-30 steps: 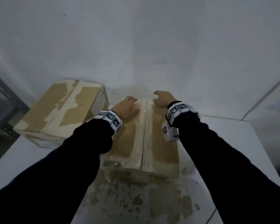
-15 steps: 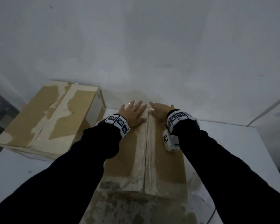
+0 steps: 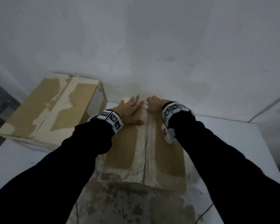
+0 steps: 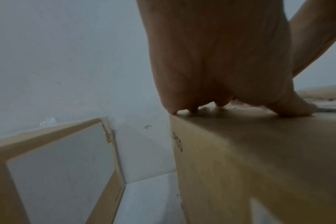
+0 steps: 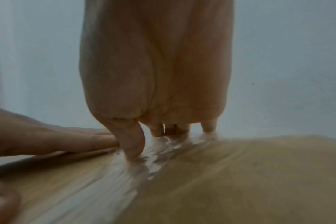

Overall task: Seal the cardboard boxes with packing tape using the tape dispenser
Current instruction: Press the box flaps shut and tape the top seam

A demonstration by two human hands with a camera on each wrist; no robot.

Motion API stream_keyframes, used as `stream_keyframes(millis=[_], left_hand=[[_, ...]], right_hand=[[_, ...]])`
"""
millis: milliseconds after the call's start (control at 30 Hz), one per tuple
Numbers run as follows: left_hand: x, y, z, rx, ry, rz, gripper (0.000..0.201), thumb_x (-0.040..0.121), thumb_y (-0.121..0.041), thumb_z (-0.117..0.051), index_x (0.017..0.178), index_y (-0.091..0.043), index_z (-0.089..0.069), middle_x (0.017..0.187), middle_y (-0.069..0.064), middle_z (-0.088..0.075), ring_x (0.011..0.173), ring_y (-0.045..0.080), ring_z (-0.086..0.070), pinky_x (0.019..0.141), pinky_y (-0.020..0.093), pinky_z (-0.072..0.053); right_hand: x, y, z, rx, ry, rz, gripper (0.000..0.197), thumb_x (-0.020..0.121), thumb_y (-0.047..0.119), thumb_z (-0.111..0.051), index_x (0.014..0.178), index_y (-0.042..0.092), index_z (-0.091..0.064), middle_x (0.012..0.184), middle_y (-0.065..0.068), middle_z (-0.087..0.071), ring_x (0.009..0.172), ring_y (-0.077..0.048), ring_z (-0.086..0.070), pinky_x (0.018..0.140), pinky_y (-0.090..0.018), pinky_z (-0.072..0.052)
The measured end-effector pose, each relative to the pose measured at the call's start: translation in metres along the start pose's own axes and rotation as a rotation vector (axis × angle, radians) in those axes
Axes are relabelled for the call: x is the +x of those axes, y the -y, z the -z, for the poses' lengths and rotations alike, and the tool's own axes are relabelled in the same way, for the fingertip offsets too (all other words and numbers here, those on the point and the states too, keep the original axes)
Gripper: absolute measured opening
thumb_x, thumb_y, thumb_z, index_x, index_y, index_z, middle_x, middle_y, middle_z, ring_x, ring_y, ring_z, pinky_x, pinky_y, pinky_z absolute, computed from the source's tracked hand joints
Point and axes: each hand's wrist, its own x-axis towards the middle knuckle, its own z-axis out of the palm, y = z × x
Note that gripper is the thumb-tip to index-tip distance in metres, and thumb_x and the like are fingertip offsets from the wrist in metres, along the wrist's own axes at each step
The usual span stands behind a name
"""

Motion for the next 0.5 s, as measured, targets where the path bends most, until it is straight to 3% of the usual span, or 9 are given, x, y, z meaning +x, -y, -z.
stream_keyframes(millis=[67,133,200,300,500], left_hand=[[0.001,-0.001,-0.002,0.021,-0.008,0.011,0.096,0.084,-0.064,-0.046,0.149,-0.021,0.009,0.157,0.001,0.02,0.146,0.02,0.011,0.116,0.052,-0.001],[0.002,-0.001,-0.002,0.035,-0.002,0.02,0.096,0.084,-0.065,-0.044,0.149,-0.021,0.009,0.157,0.001,0.019,0.146,0.019,0.01,0.116,0.052,-0.002],[0.002,-0.002,-0.001,0.046,0.003,0.027,0.096,0.084,-0.066,-0.044,0.15,-0.02,0.008,0.157,0.002,0.018,0.146,0.02,0.009,0.115,0.052,-0.003],[-0.001,-0.005,-0.001,0.081,-0.004,0.037,0.094,0.085,-0.065,-0.043,0.15,-0.018,0.006,0.158,0.003,0.016,0.146,0.021,0.007,0.115,0.052,-0.006],[-0.019,-0.028,-0.002,0.143,-0.021,0.078,0.081,0.091,-0.055,-0.041,0.15,-0.017,0.0,0.156,0.006,0.02,0.146,0.027,0.003,0.113,0.056,-0.013]], right_hand=[[-0.002,-0.004,-0.001,-0.041,0.06,0.023,0.059,0.101,0.037,-0.034,0.15,0.009,-0.019,0.158,-0.013,-0.021,0.145,-0.029,-0.023,0.116,-0.05,-0.016],[-0.009,-0.006,-0.006,-0.11,0.094,0.043,0.066,0.102,0.037,-0.029,0.153,0.01,0.002,0.163,-0.009,0.004,0.15,-0.024,-0.001,0.118,-0.05,-0.004],[-0.02,-0.003,-0.015,-0.166,0.115,0.054,0.069,0.102,0.038,-0.029,0.153,0.009,0.008,0.161,-0.009,0.017,0.149,-0.024,0.009,0.118,-0.049,-0.002],[-0.038,0.005,-0.03,-0.186,0.172,0.044,0.07,0.102,0.041,-0.026,0.152,0.008,0.01,0.16,-0.009,0.021,0.149,-0.025,0.011,0.119,-0.046,-0.003],[-0.047,0.011,-0.039,-0.207,0.114,-0.002,0.067,0.102,0.041,-0.025,0.153,0.011,0.009,0.161,-0.005,0.018,0.149,-0.02,0.01,0.119,-0.045,-0.001]])
